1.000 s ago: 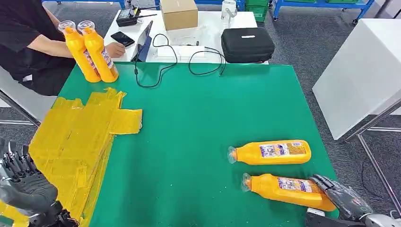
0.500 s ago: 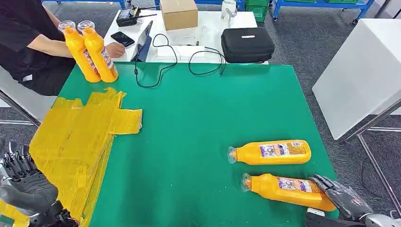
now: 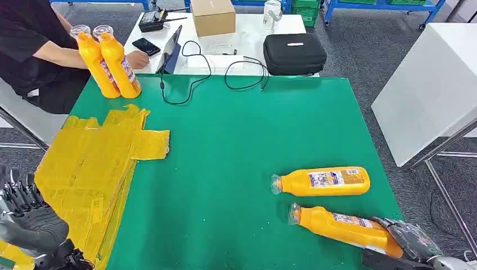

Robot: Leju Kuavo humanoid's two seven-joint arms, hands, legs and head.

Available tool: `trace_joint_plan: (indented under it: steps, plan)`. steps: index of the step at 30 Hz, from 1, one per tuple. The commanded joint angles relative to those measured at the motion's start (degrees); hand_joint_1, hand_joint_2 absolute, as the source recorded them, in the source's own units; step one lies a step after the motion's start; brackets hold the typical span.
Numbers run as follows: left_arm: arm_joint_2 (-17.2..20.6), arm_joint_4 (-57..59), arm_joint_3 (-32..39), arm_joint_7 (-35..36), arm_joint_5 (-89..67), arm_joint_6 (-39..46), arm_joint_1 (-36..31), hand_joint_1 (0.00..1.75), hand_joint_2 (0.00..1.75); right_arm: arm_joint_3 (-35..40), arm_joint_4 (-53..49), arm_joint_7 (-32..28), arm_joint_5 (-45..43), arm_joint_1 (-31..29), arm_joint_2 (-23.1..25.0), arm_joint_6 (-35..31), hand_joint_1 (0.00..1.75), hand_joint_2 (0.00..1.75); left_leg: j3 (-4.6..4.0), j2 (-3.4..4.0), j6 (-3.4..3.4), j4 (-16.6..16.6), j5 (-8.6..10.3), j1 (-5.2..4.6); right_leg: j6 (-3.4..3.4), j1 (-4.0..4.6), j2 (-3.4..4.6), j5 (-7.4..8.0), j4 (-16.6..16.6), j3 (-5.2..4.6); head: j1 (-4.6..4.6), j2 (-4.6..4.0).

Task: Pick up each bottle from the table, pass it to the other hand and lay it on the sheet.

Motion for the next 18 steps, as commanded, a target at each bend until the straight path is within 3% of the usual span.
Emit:
trace_joint_plan:
  steps: [1,4,7,18]
  plan:
    - [1.5,3.2,1.1,0.2,0.1,-0.6,-1.5,0.00,0.00,8.1,3.9,2.2,-3.7,-0.8,-0.4,-3.7,1.75,1.75,0.09,0.02,-0.14,-0.1,0.04,0.06,-0.04,0.06,-0.06,0.04,-0.1,0.15,0.00,0.00]
    - [1.1,2.5,1.7,0.2,-0.1,-0.8,-0.9,0.00,0.00,8.5,5.6,0.5,-8.5,-3.8,4.1,-7.5,1.75,1.75,0.11,0.10,-0.12,-0.1,0.03,0.08,-0.03,0.08,0.03,0.07,-0.2,0.27,0.02,0.00]
    - [1.0,1.9,2.4,0.2,0.3,-1.2,-0.7,0.00,0.00,4.9,0.5,-5.6,-22.6,-1.8,5.1,-6.0,1.75,1.75,0.17,0.21,-0.15,-0.1,0.02,0.12,-0.05,0.12,0.11,0.10,-0.2,0.74,0.02,0.00]
    - [1.0,1.9,2.4,0.2,0.3,-1.2,-0.7,0.00,0.00,4.9,0.5,-5.6,-22.6,-1.8,5.1,-6.0,1.75,1.75,0.01,0.13,-0.10,0.0,0.03,0.06,-0.02,0.05,0.08,0.07,-0.1,0.59,0.00,0.00]
